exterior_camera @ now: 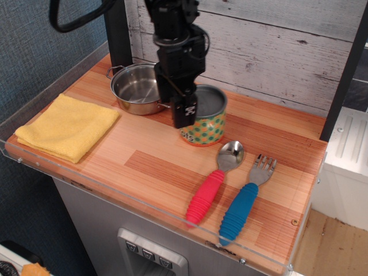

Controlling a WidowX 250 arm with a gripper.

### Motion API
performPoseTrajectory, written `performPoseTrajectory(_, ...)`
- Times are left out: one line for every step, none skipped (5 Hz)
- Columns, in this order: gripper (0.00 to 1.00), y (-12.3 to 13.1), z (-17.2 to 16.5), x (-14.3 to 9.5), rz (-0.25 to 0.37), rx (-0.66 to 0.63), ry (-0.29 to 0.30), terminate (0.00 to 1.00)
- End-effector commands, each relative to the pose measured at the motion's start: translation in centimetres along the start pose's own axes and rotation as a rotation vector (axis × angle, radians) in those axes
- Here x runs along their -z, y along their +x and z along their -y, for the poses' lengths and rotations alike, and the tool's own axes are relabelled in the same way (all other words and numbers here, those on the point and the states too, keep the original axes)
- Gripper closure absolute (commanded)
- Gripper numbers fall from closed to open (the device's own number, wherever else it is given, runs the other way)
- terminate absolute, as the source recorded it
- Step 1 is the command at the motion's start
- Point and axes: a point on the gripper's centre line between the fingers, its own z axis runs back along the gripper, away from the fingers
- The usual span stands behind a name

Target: Move the can behind the red spoon

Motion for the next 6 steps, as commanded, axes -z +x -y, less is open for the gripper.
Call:
performPoseTrajectory(0.00,1.8,-1.0,-1.0,0.050,0.025,0.019,0.00)
performPoseTrajectory(0.00,2.7,-1.2,-0.6,0.053,0.036,0.026,0.00)
performPoseTrajectory(0.00,3.8,-0.9,-0.6,0.066,0.072,0.030,0.00)
performPoseTrajectory(0.00,4.8,-0.9,-0.7,0.094,0.087,0.019,0.00)
performPoseTrajectory(0.00,5.9,-0.6,-0.7,0.100,0.113,0.017,0.00)
performPoseTrajectory(0.00,6.6,-0.6,-0.6,0.135,0.129,-0.002,0.00)
